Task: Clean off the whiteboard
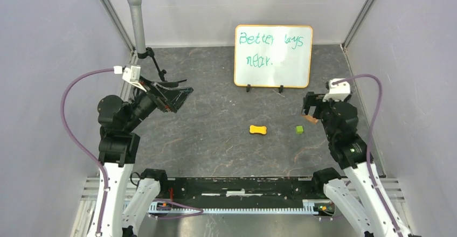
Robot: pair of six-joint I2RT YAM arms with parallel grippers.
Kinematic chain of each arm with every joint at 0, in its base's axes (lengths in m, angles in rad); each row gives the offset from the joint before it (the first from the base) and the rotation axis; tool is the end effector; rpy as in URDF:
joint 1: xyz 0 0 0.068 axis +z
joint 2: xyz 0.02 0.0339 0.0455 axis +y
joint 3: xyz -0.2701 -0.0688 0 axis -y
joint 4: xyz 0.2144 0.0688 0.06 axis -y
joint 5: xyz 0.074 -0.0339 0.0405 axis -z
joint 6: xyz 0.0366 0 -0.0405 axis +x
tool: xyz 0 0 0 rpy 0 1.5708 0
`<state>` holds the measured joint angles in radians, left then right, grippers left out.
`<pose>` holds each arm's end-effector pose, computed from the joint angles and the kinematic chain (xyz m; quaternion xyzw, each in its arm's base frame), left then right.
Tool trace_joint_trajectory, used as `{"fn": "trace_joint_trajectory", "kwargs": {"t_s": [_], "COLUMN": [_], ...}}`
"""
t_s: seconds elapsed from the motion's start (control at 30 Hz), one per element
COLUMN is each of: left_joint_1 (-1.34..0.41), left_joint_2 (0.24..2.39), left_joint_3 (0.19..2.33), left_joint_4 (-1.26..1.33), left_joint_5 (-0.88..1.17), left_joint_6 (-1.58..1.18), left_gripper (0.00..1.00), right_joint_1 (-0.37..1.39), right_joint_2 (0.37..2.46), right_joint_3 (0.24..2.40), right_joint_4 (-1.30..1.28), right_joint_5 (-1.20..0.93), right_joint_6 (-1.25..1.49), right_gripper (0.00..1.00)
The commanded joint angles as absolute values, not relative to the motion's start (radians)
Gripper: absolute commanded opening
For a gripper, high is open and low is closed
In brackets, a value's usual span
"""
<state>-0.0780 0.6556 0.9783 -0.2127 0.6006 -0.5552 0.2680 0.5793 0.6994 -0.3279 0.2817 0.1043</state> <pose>0.0919 -0.0279 0.4145 0.0635 0.6713 -0.4091 0.6148 0.1053 0.0184 0.3241 0.0253 0.7736 0.0083 0.6331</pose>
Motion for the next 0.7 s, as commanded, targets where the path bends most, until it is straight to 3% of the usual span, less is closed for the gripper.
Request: {"fn": "trace_joint_trajectory", "kwargs": {"t_s": [0.0, 0.53, 0.67], "left_joint_1": [-0.081, -0.084, -0.083], "left_joint_2": [0.658, 0.657, 0.640], "left_joint_3": [0.900, 0.778, 0.748], "left_joint_4": [-0.128, -0.248, -0.256], "left_joint_5": [0.676, 0.586, 0.549], "left_joint_6": [-0.630, -0.397, -0.372], "left_gripper": [1.00, 1.00, 1.00], "right_joint_1": [0.268, 0.635, 0.685], "right_joint_2": [0.704, 1.176, 1.282], "right_joint_3": [0.649, 0.667, 0.722], "right_joint_4": [-0.296, -0.150, -0.175], "right_joint_5": [0.155, -0.112, -0.123], "right_joint_6": [0.108, -0.152, -0.232], "right_gripper": [0.98, 0.98, 0.93]}}
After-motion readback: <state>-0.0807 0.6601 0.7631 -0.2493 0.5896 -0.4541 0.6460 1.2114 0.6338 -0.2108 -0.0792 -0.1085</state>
